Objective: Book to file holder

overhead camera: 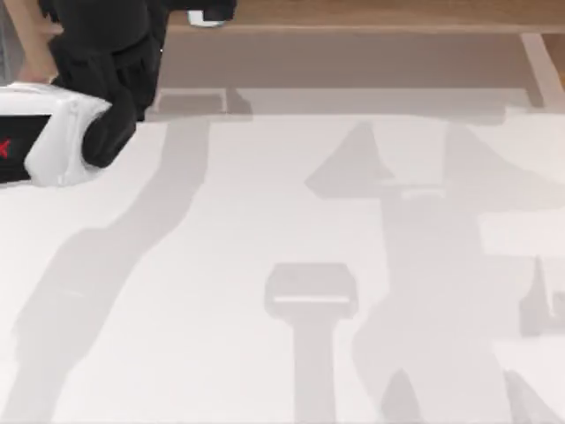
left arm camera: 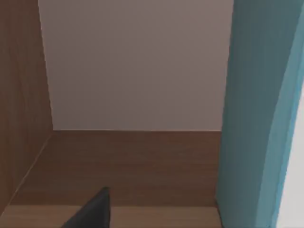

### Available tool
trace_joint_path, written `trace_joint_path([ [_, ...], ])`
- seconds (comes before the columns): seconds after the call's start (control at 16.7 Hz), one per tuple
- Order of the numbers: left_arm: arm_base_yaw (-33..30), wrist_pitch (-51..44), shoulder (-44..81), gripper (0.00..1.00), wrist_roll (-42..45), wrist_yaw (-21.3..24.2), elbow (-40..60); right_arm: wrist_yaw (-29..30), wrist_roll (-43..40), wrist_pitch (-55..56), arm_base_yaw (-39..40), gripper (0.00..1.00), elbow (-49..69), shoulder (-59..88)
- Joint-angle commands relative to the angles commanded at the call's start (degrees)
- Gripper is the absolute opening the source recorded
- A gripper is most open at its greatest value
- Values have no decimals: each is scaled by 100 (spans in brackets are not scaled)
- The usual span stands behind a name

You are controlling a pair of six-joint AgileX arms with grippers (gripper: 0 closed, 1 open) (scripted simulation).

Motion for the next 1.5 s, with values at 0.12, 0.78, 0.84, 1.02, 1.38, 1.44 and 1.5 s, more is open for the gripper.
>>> trace_joint_path([
  [0.12,-146,257,621,100,3,-132,382,0,0,0,0,100,0,0],
  [0.78,-275,511,1274,100,4,-250,869,0,0,0,0,100,0,0],
  [0.84,-263,481,1335,100,4,-233,965,0,0,0,0,100,0,0],
  [1.02,-213,370,1533,100,2,-181,1272,0,0,0,0,100,0,0],
  [1.38,-201,344,1574,85,1,-168,1338,0,0,0,0,100,0,0],
  [1.44,-201,344,1574,77,1,-168,1338,0,0,0,0,100,0,0],
  [1.5,-201,344,1574,70,1,-168,1338,0,0,0,0,100,0,0],
])
